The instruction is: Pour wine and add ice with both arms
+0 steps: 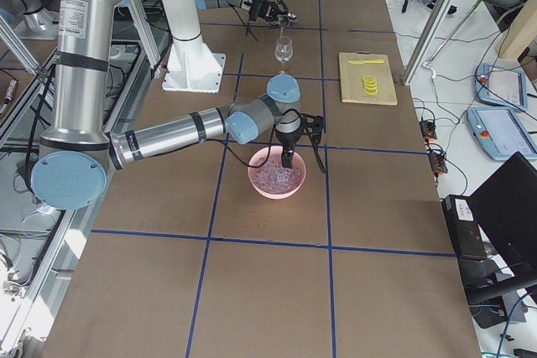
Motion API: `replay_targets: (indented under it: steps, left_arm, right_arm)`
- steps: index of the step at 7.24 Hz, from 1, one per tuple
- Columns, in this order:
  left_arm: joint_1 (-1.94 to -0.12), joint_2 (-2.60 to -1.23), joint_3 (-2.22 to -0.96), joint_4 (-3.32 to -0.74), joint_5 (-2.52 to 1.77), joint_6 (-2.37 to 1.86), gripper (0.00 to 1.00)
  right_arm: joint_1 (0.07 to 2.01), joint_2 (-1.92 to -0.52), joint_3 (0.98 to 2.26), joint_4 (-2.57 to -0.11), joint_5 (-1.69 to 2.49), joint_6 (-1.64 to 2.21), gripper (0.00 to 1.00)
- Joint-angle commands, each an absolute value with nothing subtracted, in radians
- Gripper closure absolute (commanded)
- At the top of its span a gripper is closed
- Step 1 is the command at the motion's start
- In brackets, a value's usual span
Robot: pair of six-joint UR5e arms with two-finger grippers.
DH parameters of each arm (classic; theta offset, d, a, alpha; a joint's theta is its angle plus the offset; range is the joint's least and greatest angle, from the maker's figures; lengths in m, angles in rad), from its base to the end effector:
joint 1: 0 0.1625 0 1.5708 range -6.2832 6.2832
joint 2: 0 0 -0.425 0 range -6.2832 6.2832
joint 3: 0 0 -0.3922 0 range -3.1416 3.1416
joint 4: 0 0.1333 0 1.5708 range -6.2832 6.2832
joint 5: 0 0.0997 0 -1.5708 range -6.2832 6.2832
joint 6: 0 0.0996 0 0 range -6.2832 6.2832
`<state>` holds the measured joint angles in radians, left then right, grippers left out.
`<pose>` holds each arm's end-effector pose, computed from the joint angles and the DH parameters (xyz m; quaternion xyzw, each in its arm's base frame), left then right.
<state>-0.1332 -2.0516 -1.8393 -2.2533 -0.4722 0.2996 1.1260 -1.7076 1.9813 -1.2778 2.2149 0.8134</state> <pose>0.5081 -0.2921 0.1797 0.6838 -0.0303 0.2700 0.6772 -0.1258 -0.4347 0.4912 0.0356 -0.4018 0.0799 0.9116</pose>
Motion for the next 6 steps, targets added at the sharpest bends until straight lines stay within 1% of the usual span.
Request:
replay_targets:
  steps: [1,6]
  left_arm:
    - [-0.133,-2.052,-1.839,-2.253,-0.465,0.418,1.00]
    - [-0.133,-2.060,-1.835,-2.252,-0.408,0.688,1.00]
  right_arm:
    - [1.126,-1.707,1.980,-1.278,2.215,0.813,0.00]
    - [1.126,-1.707,1.979,-1.278,2.215,0.815,0.00]
